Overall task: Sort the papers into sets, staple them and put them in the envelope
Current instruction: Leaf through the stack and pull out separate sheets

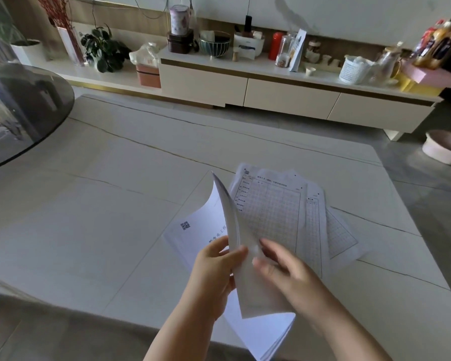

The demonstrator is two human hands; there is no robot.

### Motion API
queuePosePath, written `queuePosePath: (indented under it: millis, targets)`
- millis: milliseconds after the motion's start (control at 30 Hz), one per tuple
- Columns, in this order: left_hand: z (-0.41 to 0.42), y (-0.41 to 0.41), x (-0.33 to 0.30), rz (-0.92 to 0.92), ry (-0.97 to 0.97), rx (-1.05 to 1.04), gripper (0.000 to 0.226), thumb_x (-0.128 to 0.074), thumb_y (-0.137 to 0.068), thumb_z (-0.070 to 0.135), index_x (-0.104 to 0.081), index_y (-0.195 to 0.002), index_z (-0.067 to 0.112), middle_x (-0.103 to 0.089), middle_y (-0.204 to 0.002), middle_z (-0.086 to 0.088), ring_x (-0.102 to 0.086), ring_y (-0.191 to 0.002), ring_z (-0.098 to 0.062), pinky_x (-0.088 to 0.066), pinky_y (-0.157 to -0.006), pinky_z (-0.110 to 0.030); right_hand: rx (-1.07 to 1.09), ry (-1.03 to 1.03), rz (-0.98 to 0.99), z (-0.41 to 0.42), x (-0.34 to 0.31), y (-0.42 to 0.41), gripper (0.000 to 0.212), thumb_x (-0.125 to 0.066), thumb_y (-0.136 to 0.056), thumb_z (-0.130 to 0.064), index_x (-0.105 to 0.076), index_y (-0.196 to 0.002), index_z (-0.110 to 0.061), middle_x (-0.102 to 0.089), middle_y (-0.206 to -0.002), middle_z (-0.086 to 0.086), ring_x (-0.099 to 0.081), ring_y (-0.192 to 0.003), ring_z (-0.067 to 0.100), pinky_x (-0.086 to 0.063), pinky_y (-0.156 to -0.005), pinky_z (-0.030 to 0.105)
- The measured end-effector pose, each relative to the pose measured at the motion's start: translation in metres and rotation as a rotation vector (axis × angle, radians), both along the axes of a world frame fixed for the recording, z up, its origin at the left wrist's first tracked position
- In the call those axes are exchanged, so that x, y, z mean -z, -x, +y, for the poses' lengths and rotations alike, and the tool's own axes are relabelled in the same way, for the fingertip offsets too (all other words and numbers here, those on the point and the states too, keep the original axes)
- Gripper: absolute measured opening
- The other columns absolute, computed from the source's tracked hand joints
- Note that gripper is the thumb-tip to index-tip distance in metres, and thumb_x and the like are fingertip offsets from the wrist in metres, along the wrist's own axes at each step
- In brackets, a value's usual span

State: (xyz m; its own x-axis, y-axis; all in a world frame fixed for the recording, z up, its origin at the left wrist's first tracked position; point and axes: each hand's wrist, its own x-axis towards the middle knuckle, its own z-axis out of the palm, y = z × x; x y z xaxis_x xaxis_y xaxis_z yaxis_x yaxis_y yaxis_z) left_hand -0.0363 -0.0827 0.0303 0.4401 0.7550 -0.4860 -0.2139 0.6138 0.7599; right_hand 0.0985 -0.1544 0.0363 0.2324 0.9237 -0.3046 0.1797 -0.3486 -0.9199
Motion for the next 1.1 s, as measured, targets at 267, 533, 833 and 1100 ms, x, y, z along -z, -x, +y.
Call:
queuePosePath:
  millis: [267,533,833,1100]
  targets:
    - [-0.014,-0.011,0.003,-0.058,0.052,0.033,0.016,-0.054,-0.093,0.007,-0.069,-0.097,0.004,-0.072,-0.086,-0.010,-0.068,-0.072,-0.017,-0.057,-0.067,-0.031,-0.034,-0.063,-0.088,-0.028,0.000,0.005,0.035,-0.058,-0.092,-0.030,-0.046,-0.116,-0.053,-0.059,-0.101,-0.045,-0.054,-0.100,-0.020,-0.041,-0.079,0.001]
    - [-0.015,-0.018,0.002,0.212,-0.101,0.007,0.013,-0.055,-0.092,0.003,-0.068,-0.092,0.000,-0.064,-0.081,-0.013,-0.059,-0.068,-0.022,-0.046,-0.061,-0.028,0.211,0.098,0.236,-0.026,0.008,-0.024,0.034,-0.045,-0.096,-0.041,-0.069,-0.109,-0.019,-0.073,-0.102,0.003,-0.068,-0.098,0.019,-0.052,-0.089,0.036]
    - [-0.010,-0.019,0.004,0.352,-0.208,-0.039,0.039,-0.053,-0.089,-0.001,-0.052,-0.122,0.020,-0.066,-0.091,-0.002,-0.064,-0.079,-0.021,-0.054,-0.074,-0.040,0.310,0.111,-0.055,-0.028,0.018,-0.066,0.023,-0.063,-0.090,-0.021,-0.065,-0.105,-0.005,-0.072,-0.094,0.010,-0.070,-0.078,0.009,-0.056,-0.066,0.022]
    - [-0.014,-0.025,0.007,0.485,-0.321,0.067,0.044,-0.046,-0.085,-0.001,-0.074,-0.080,0.032,-0.062,-0.078,-0.003,-0.057,-0.070,-0.023,-0.056,-0.076,-0.046,0.374,0.005,0.267,-0.024,0.011,-0.056,0.012,-0.070,-0.080,-0.010,-0.068,-0.091,-0.005,-0.073,-0.081,0.007,-0.069,-0.072,0.018,-0.057,-0.064,0.026]
